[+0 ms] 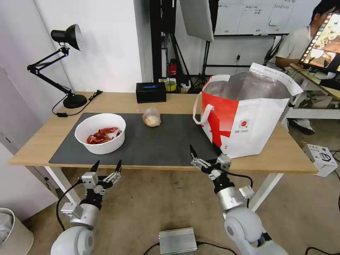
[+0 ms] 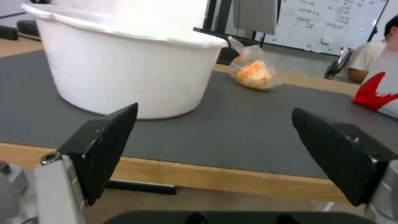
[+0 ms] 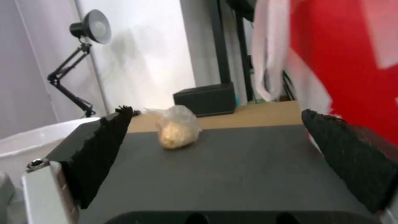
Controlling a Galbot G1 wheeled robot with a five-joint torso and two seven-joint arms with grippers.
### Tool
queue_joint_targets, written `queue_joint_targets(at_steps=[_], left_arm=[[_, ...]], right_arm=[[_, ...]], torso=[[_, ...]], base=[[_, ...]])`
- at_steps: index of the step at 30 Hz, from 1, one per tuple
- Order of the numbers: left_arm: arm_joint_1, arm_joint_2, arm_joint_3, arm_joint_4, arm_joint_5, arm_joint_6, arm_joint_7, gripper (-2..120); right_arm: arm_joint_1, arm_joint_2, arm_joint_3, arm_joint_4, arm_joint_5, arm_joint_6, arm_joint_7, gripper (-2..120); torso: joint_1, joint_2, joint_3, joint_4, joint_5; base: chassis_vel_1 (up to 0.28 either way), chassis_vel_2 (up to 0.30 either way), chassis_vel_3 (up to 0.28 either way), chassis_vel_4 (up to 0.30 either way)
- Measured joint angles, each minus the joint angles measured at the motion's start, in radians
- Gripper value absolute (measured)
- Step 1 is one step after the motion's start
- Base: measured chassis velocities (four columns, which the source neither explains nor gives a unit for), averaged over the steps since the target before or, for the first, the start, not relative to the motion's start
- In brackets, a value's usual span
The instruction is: Pick up the trash from the table and place it into the takeout bag.
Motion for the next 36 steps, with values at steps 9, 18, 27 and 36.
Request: queue_joint_targets(at_steps=[9,18,27,36], left_arm=[[0.003,-0.008,-0.024,0.0,0.0,0.0,0.004,100],[0.004,-0.009,-0.047,-0.001,-0.002,-0.001,0.004,100],[0.007,-0.003,-0.056,-0.001,-0.015,0.0,0.005,100],[0.017,0.0,-0.07,-0.006,-0.023,0.0,0.006,100]], right_arm=[[0.206,0.0,-0.095,-0.14,0.052,-0.008,0.01,99],[0.36,0.012,-0.174,-0.288,0.082,-0.01,0.007,99],[0.447,0.047,-0.24,-0.397,0.092,-0.01,0.005,99],[0.623,0.118,-0.315,-0.528,0.128,-0.032,0.037,99]], torso=[[0.0,0.0,0.0,0.0,0.0],[0.0,0.0,0.0,0.0,0.0],[0.0,0.0,0.0,0.0,-0.0001],[0.0,0.0,0.0,0.0,-0.0002]], base=[[0.0,0.0,0.0,0.0],[0.0,0.0,0.0,0.0],[0.0,0.0,0.0,0.0],[0.0,0.0,0.0,0.0]])
